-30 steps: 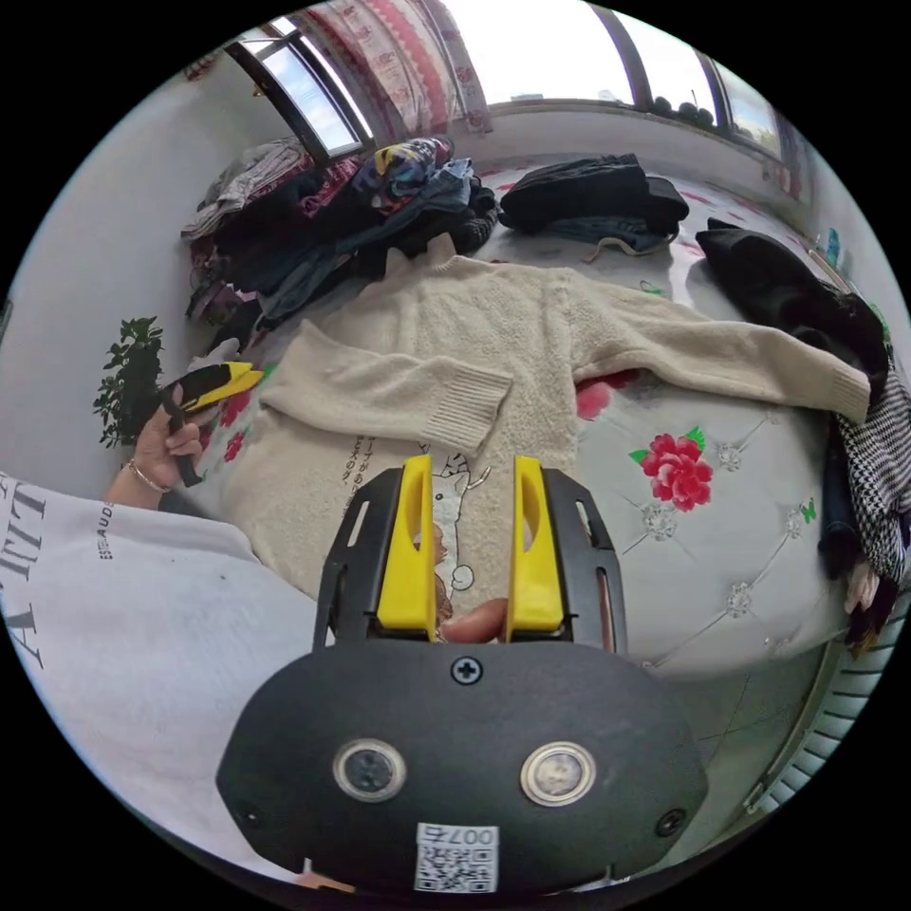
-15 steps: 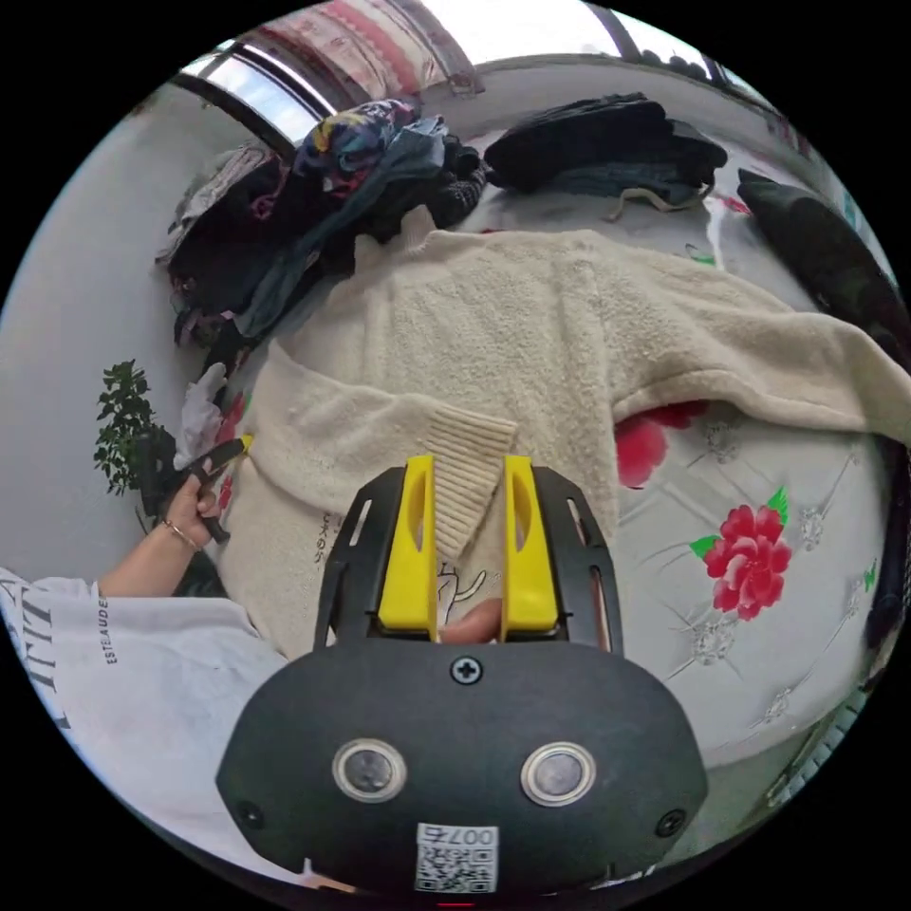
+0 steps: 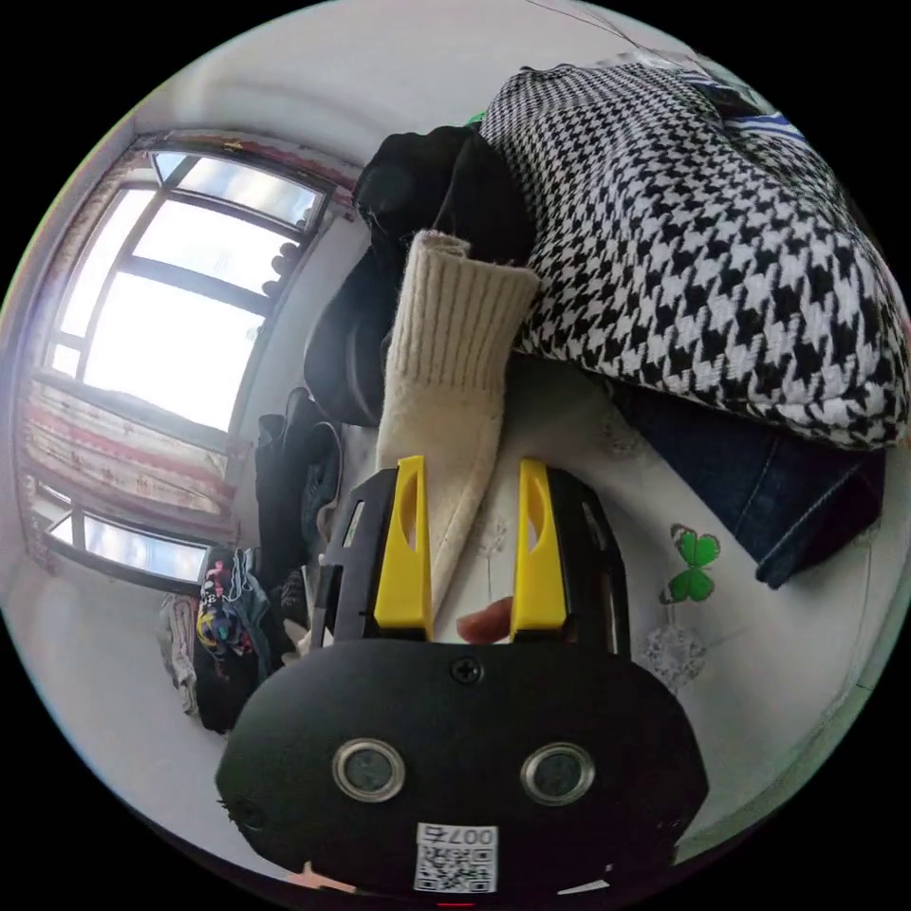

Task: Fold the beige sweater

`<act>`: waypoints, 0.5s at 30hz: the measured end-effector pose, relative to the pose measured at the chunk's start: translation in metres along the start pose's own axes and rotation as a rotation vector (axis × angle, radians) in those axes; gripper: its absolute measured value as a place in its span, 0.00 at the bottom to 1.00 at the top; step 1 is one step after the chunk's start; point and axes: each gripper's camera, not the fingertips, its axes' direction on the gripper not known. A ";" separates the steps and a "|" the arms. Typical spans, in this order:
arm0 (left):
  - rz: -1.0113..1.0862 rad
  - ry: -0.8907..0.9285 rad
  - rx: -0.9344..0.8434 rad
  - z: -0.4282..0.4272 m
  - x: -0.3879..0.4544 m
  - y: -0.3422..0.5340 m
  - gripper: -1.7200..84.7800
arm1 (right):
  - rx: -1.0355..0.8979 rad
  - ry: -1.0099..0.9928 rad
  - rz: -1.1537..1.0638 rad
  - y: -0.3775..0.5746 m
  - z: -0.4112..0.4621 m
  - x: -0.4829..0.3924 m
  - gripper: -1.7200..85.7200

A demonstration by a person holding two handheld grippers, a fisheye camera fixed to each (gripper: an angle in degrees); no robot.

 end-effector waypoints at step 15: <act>0.033 0.106 0.090 -0.015 0.001 -0.009 0.07 | -0.326 -0.547 -1.412 0.235 -0.055 -0.286 0.02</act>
